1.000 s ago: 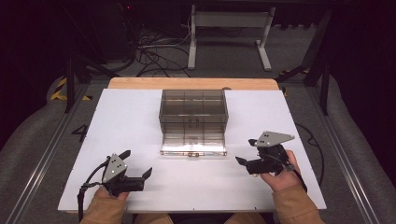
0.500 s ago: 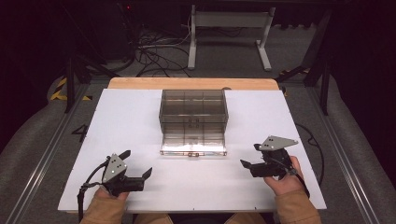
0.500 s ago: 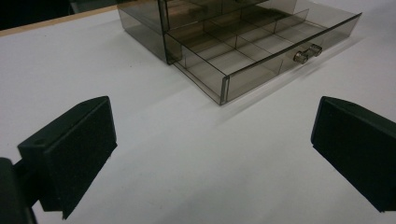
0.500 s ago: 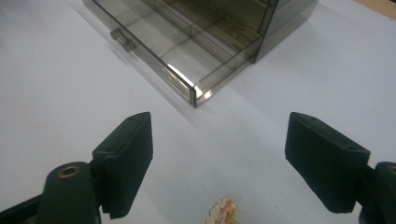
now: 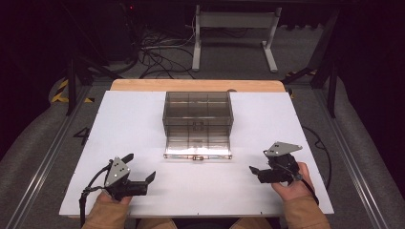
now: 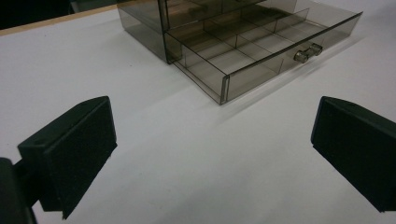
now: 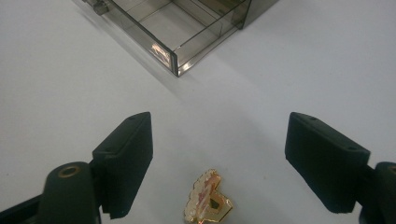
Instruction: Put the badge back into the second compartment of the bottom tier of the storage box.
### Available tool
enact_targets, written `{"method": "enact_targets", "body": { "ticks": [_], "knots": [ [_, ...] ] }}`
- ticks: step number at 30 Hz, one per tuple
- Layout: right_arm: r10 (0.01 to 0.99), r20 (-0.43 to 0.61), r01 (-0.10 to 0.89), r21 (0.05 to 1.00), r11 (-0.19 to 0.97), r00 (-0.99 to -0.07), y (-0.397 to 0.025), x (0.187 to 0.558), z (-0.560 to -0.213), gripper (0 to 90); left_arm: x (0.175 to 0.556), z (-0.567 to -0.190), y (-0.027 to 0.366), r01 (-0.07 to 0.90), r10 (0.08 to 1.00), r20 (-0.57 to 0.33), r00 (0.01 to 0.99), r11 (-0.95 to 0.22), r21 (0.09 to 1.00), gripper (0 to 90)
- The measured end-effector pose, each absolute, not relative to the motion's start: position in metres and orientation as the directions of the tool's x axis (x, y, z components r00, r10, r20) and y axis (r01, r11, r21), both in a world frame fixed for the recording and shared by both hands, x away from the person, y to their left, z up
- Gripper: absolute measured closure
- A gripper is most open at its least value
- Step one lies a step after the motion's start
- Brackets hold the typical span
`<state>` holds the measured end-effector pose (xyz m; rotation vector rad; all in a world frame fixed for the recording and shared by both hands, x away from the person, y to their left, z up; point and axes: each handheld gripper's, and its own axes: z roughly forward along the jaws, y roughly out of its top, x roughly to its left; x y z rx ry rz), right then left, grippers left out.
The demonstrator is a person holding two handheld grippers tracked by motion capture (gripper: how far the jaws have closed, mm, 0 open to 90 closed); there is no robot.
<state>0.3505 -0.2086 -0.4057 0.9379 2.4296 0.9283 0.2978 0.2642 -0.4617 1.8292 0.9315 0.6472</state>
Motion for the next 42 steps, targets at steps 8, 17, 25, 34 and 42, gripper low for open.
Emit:
{"method": "enact_targets", "body": {
  "ticks": [8, 17, 25, 34, 42],
  "knots": [
    [0.727, -0.085, 0.524, 0.636, 0.566, -0.682, -0.212, 0.357, -0.41, 24.4, 0.298, -0.462, 0.264, 0.317, 0.821, 0.036, 0.569, -0.26, 0.912, 0.8],
    [0.724, -0.02, 0.597, 0.55, 0.584, -0.69, -0.211, 0.363, -0.421, 29.6, 0.298, -0.462, 0.264, 0.318, 0.821, 0.036, 0.57, -0.26, 0.912, 0.8],
    [0.723, -0.015, 0.614, 0.516, 0.597, -0.691, -0.213, 0.361, -0.424, 33.3, 0.298, -0.462, 0.264, 0.319, 0.821, 0.039, 0.57, -0.265, 0.91, 0.8],
    [0.718, -0.002, 0.63, 0.478, 0.612, -0.696, -0.213, 0.36, -0.429, 38.9, 0.298, -0.462, 0.264, 0.32, 0.821, 0.041, 0.569, -0.267, 0.909, 0.8],
    [0.704, -0.033, 0.62, 0.445, 0.646, -0.71, -0.209, 0.358, -0.435, 45.7, 0.298, -0.462, 0.263, 0.32, 0.82, 0.041, 0.571, -0.267, 0.909, 0.8]
  ]
}}
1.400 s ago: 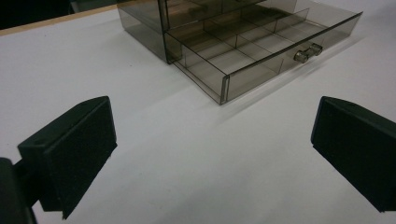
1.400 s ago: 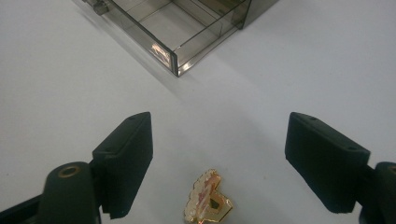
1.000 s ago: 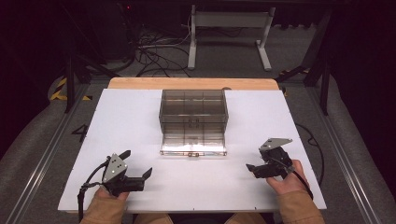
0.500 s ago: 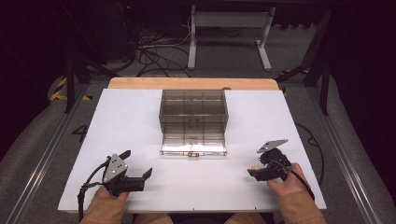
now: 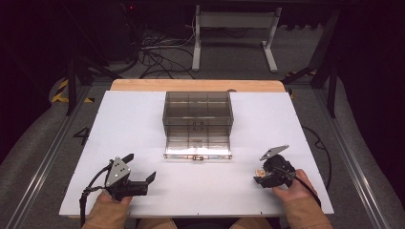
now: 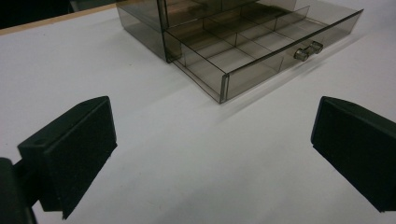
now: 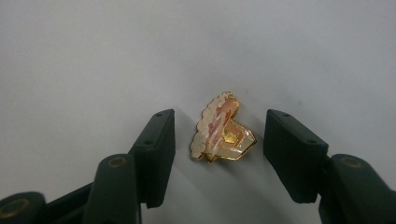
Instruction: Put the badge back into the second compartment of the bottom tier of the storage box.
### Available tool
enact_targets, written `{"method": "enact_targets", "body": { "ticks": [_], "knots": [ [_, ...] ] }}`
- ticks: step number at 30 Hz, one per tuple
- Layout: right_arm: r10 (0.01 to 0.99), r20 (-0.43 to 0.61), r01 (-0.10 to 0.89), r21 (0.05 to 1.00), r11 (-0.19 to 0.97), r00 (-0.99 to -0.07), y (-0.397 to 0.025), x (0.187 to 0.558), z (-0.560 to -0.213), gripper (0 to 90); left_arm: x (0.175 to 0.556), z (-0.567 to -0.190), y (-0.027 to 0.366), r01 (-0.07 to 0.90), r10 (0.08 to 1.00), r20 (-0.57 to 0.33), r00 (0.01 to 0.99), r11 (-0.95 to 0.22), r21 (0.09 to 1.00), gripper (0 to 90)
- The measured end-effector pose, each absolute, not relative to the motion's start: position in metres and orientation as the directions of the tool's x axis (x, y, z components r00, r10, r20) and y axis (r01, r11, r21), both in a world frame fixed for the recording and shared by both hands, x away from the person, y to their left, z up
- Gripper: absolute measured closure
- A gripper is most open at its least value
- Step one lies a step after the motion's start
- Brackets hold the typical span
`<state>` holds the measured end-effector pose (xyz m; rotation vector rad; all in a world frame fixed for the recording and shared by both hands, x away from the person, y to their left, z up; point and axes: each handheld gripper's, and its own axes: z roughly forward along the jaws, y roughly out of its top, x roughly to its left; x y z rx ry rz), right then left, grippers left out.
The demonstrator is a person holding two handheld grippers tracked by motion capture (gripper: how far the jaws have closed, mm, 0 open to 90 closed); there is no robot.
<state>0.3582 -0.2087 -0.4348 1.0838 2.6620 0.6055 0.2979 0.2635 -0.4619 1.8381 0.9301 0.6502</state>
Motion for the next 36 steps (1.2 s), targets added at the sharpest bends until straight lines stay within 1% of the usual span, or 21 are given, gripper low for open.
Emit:
{"method": "enact_targets", "body": {
  "ticks": [3, 7, 11, 12, 13, 14, 15, 16, 19, 26, 27, 31, 36],
  "knots": [
    [0.701, -0.031, 0.619, 0.445, 0.648, -0.712, -0.208, 0.357, -0.435, 49.4, 0.298, -0.462, 0.264, 0.318, 0.82, 0.046, 0.571, -0.273, 0.908, 0.8],
    [0.695, -0.03, 0.615, 0.439, 0.655, -0.718, -0.206, 0.356, -0.434, 59.6, 0.298, -0.462, 0.264, 0.318, 0.819, 0.047, 0.571, -0.274, 0.908, 0.8],
    [0.696, -0.04, 0.614, 0.436, 0.658, -0.717, -0.203, 0.355, -0.432, 61.4, 0.298, -0.462, 0.262, 0.32, 0.819, 0.045, 0.572, -0.273, 0.907, 0.8],
    [0.696, -0.04, 0.613, 0.438, 0.657, -0.717, -0.203, 0.355, -0.432, 63.6, 0.298, -0.462, 0.262, 0.321, 0.819, 0.045, 0.572, -0.274, 0.907, 0.8],
    [0.696, -0.036, 0.604, 0.466, 0.647, -0.717, -0.205, 0.353, -0.429, 74.1, 0.298, -0.462, 0.262, 0.322, 0.819, 0.044, 0.572, -0.273, 0.907, 0.8],
    [0.69, -0.018, 0.595, 0.49, 0.637, -0.724, -0.206, 0.353, -0.425, 79.2, 0.298, -0.462, 0.262, 0.321, 0.818, 0.043, 0.573, -0.273, 0.907, 0.8],
    [0.683, 0.002, 0.594, 0.496, 0.633, -0.73, -0.207, 0.353, -0.422, 81.5, 0.298, -0.462, 0.262, 0.322, 0.819, 0.043, 0.573, -0.272, 0.907, 0.8],
    [0.675, 0.001, 0.589, 0.49, 0.642, -0.738, -0.205, 0.352, -0.422, 83.3, 0.298, -0.462, 0.262, 0.322, 0.819, 0.043, 0.573, -0.273, 0.907, 0.8],
    [0.668, -0.028, 0.574, 0.486, 0.659, -0.744, -0.201, 0.35, -0.421, 85.2, 0.298, -0.462, 0.262, 0.32, 0.819, 0.043, 0.572, -0.271, 0.908, 0.8],
    [0.66, -0.01, 0.572, 0.49, 0.658, -0.751, -0.202, 0.349, -0.419, 87.7, 0.298, -0.462, 0.262, 0.32, 0.819, 0.044, 0.572, -0.272, 0.908, 0.8],
    [0.653, 0.016, 0.574, 0.494, 0.653, -0.757, -0.203, 0.349, -0.419, 88.8, 0.298, -0.462, 0.262, 0.32, 0.819, 0.044, 0.572, -0.272, 0.908, 0.8],
    [0.649, -0.004, 0.565, 0.488, 0.665, -0.761, -0.2, 0.347, -0.418, 88.9, 0.298, -0.462, 0.262, 0.32, 0.819, 0.044, 0.572, -0.273, 0.907, 0.8],
    [0.64, 0.005, 0.559, 0.493, 0.667, -0.768, -0.2, 0.348, -0.417, 88.9, 0.298, -0.462, 0.263, 0.318, 0.82, 0.045, 0.57, -0.271, 0.908, 0.8]
  ]
}}
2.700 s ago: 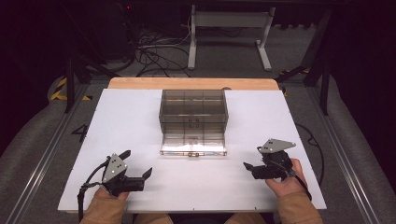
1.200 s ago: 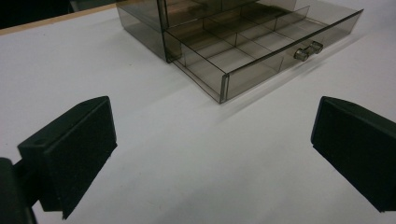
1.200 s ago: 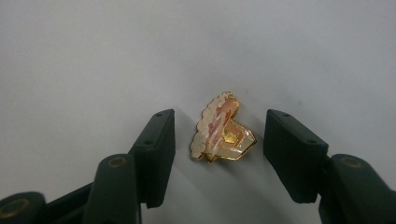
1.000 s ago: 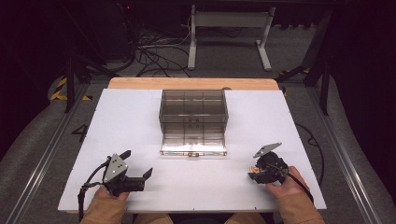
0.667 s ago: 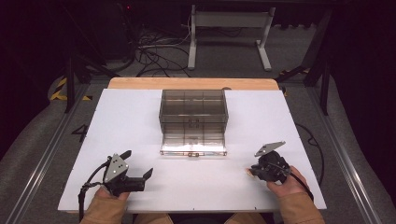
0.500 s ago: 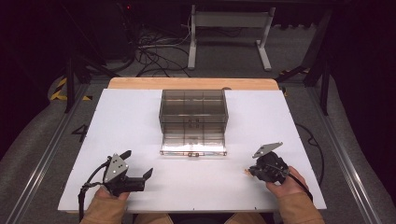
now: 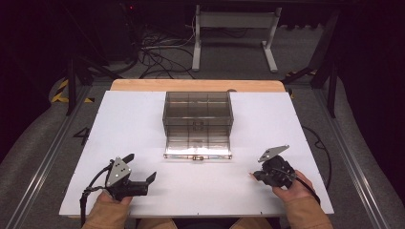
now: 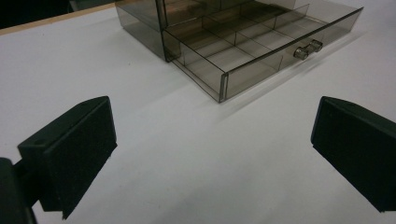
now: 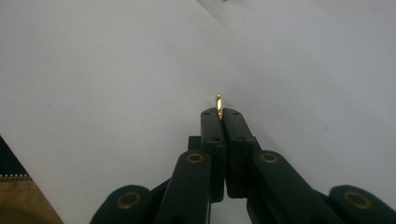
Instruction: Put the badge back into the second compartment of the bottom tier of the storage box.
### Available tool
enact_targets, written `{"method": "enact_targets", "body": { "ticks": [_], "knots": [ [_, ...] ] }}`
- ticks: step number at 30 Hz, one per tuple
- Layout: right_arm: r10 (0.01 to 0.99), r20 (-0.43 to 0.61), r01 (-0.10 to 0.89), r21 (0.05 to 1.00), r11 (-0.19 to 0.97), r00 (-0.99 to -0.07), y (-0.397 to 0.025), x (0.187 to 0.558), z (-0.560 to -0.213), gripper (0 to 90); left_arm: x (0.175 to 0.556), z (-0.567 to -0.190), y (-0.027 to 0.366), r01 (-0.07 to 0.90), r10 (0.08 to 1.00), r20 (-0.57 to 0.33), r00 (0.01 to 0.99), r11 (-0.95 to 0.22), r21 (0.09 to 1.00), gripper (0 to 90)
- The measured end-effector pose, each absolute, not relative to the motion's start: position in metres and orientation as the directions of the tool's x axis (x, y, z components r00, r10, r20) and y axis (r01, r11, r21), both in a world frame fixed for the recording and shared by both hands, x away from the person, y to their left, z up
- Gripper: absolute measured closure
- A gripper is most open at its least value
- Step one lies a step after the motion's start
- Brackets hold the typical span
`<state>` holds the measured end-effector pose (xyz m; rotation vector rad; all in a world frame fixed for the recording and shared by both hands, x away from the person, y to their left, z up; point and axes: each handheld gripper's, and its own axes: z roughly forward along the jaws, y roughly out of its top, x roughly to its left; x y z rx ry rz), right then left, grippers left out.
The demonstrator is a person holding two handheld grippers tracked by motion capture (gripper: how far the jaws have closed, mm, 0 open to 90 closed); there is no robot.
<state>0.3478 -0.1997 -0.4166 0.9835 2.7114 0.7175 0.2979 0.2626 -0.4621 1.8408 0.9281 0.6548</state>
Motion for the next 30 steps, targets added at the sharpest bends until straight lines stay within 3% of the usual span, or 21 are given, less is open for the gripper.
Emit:
{"method": "enact_targets", "body": {
  "ticks": [30],
  "knots": [
    [0.663, -0.062, 0.508, 0.592, 0.626, -0.746, -0.197, 0.349, -0.392, 88.9, 0.298, -0.462, 0.263, 0.313, 0.82, 0.051, 0.569, -0.274, 0.909, 0.8]
  ]
}}
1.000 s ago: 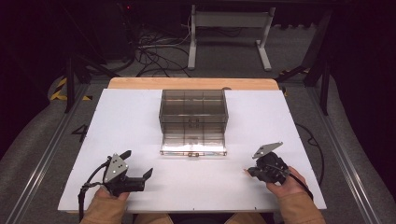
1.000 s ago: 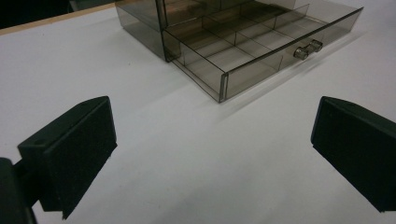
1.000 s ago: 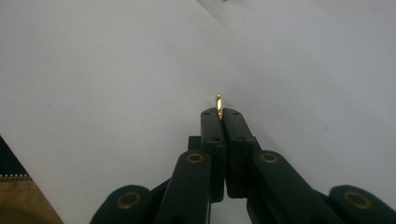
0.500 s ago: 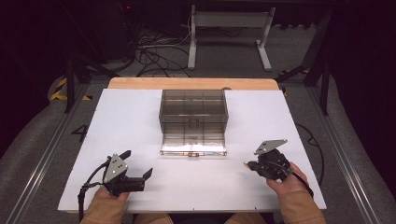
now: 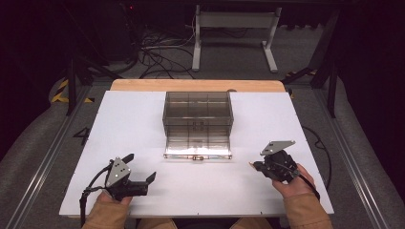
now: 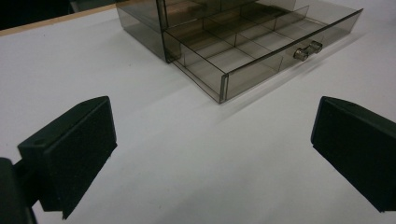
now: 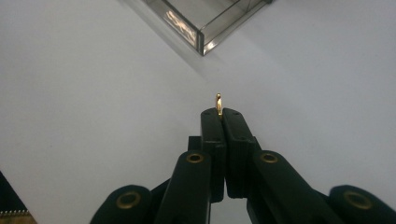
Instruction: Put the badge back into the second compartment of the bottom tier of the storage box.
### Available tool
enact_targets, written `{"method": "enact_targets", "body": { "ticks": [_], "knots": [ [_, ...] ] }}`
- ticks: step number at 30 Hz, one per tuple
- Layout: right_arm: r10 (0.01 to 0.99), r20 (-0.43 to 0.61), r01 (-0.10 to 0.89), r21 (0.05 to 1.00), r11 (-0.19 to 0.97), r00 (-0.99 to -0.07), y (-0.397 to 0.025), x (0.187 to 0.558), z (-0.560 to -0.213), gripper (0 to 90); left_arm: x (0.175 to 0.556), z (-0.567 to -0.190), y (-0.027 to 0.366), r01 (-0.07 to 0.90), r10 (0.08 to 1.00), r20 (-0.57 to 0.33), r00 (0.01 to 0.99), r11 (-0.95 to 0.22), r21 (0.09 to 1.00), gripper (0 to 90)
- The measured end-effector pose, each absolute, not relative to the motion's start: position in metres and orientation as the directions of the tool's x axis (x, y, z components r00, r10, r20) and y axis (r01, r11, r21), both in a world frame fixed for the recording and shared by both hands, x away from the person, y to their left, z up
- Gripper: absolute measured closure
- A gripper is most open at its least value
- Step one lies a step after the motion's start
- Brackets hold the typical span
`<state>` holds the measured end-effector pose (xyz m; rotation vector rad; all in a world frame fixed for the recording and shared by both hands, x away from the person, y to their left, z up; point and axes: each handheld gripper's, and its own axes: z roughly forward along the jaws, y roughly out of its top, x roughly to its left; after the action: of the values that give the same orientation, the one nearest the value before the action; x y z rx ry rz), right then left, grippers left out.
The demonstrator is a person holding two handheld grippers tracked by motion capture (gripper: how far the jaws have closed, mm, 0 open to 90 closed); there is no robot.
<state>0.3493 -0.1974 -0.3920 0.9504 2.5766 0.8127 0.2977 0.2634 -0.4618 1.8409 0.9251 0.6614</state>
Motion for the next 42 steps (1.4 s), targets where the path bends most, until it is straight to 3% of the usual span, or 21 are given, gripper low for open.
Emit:
{"method": "enact_targets", "body": {
  "ticks": [20, 42],
  "knots": [
    [0.669, -0.082, 0.443, 0.689, 0.573, -0.738, -0.184, 0.359, -0.369, 88.8, 0.298, -0.462, 0.262, 0.32, 0.823, 0.048, 0.566, -0.274, 0.907, 0.8],
    [0.632, -0.096, 0.382, 0.723, 0.575, -0.769, -0.155, 0.376, -0.355, 88.8, 0.298, -0.462, 0.262, 0.321, 0.824, 0.05, 0.564, -0.274, 0.907, 0.8]
  ]
}}
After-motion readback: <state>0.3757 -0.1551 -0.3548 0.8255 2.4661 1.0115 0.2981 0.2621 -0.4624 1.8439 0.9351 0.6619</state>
